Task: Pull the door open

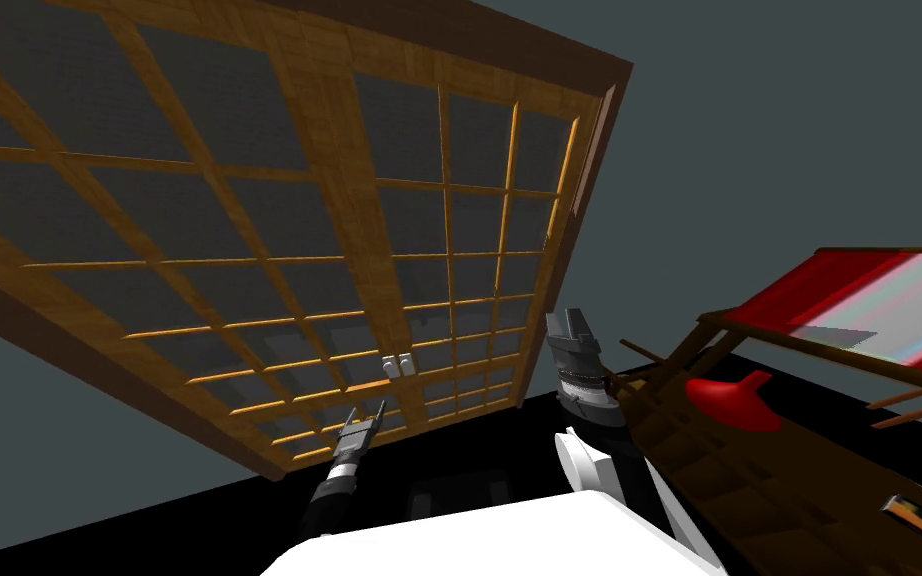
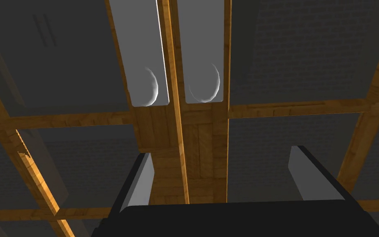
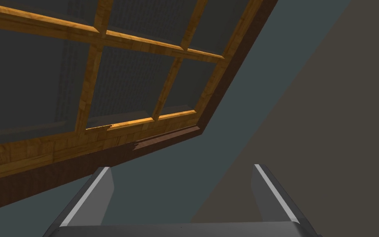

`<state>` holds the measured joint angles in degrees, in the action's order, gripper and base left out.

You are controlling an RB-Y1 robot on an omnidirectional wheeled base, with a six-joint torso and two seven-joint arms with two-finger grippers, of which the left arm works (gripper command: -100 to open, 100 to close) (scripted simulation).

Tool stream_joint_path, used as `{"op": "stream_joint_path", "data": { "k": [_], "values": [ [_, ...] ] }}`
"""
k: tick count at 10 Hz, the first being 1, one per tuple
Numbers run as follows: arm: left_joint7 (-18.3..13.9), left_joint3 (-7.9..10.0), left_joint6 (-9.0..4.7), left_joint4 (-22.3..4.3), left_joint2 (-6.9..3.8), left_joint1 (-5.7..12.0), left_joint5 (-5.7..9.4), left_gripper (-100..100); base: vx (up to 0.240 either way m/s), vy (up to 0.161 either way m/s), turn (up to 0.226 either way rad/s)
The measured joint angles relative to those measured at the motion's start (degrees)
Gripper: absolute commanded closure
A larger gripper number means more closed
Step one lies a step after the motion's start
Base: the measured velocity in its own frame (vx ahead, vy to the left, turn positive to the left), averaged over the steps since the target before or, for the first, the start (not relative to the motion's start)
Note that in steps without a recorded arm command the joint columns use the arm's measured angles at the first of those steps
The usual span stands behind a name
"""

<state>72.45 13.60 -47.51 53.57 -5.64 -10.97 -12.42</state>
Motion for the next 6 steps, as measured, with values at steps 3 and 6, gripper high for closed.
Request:
{"op": "stream_joint_path", "data": {
  "k": [3,6],
  "values": [
    [0.6,1.38,-0.14,-1.8,-0.31,-1.21,0.53,-100,-0.173,0.026,0.026],
    [1.4,3.46,-0.38,-4.3,-0.89,-2.36,1.38,-100,-0.19,0.031,0.016]
  ]
}}
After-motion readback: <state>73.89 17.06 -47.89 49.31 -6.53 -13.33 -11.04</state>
